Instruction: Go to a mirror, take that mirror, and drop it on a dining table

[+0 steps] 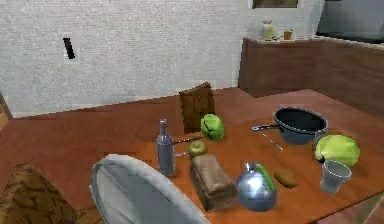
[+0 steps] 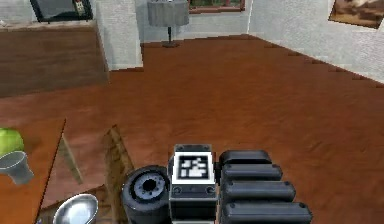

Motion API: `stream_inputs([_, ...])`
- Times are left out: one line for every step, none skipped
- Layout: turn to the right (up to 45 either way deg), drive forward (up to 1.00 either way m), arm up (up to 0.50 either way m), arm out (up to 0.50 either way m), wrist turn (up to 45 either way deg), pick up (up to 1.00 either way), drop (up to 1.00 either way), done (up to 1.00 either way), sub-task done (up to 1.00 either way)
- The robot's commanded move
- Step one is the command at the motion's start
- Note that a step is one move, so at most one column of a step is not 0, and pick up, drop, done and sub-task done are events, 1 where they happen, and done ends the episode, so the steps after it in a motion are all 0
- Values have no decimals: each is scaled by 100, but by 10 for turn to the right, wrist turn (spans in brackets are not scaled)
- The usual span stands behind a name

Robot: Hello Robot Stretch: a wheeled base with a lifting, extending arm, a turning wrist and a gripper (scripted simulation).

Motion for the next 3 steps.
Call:
stream_inputs([-450,0,0,0,0,0,0,0,0])
stream_inputs([-450,0,0,0,0,0,0,0,0])
stream_inputs([-450,0,0,0,0,0,0,0,0])
